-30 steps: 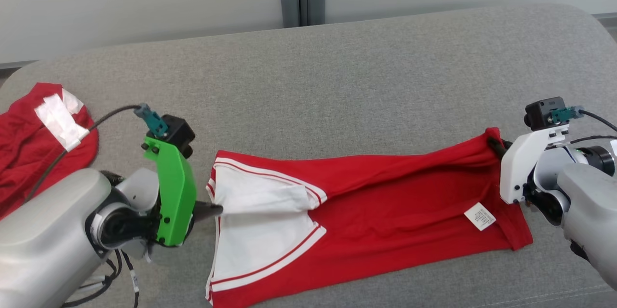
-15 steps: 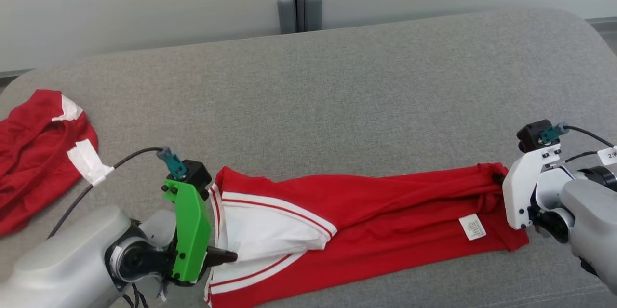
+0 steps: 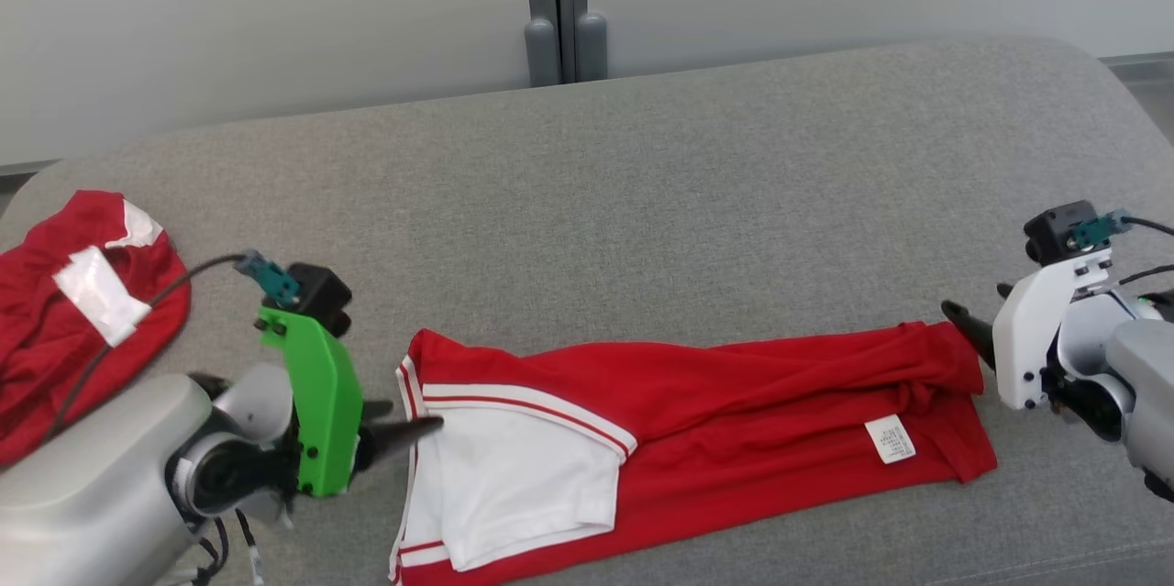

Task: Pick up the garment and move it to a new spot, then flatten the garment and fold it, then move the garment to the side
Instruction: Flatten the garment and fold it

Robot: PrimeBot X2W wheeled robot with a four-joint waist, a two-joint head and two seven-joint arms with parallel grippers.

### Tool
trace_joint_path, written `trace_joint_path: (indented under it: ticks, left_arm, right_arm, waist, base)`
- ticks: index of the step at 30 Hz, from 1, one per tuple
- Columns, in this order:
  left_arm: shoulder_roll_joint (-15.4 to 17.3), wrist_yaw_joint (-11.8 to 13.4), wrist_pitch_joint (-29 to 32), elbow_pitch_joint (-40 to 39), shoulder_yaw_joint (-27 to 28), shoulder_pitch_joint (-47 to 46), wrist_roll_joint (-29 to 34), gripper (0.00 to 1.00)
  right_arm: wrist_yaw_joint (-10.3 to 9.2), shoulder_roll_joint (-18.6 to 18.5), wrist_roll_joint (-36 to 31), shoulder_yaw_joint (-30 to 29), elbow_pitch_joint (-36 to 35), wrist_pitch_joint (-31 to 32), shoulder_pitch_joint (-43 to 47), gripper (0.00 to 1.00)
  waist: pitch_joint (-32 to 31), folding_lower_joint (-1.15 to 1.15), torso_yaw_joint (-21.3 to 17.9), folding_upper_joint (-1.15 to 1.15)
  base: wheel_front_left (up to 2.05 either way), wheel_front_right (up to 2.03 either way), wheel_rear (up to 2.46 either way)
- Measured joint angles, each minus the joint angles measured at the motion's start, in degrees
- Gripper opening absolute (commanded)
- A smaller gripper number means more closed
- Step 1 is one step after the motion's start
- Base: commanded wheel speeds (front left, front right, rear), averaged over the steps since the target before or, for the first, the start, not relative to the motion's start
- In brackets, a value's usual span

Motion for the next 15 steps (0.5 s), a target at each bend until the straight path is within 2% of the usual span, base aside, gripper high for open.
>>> trace_joint_path:
  ticks: [3,6,8,11,13,15]
  left_arm:
    - [1.5,0.2,-8.0,-0.8,2.5,-1.0,4.3,1.00]
    - [2.9,2.6,-16.6,-1.3,4.8,-1.0,8.5,1.00]
    - [3.8,5.3,-23.3,-1.9,6.8,-0.4,10.9,1.00]
    - [4.9,10.3,-33.6,-3.0,9.9,2.2,13.5,1.00]
    - [5.2,13.5,-40.9,-4.3,12.1,4.5,15.2,1.00]
    - [5.3,15.5,-47.9,-5.9,14.3,7.0,16.2,1.00]
  right_arm:
    - [0.00,-1.1,1.2,-1.9,-2.3,-4.3,-0.4,1.00]
    - [0.00,-1.8,1.4,-4.3,-4.7,-10.2,-0.5,1.00]
    - [0.00,-2.5,-0.4,-6.6,-5.4,-17.3,-0.5,1.00]
    - [0.00,-2.2,-2.7,-11.6,-5.9,-20.2,-0.2,1.00]
    - [-0.01,-1.3,-5.0,-18.4,-8.5,-20.3,1.3,1.00]
    - [0.01,-0.6,-11.0,-26.8,-11.6,-20.4,3.7,1.00]
  waist:
    - [-0.5,0.00,0.1,0.00]
    - [-1.1,0.00,0.2,0.00]
    - [-1.4,0.00,0.3,0.00]
    - [-1.8,0.00,0.3,0.00]
    - [-1.9,0.00,0.4,0.00]
    - [-1.8,0.00,0.6,0.00]
  base:
    - [0.00,0.00,0.00]
    - [0.00,0.00,0.00]
    - [0.00,0.00,0.00]
    - [0.00,0.00,0.00]
    - [0.00,0.00,0.00]
    - [0.00,0.00,0.00]
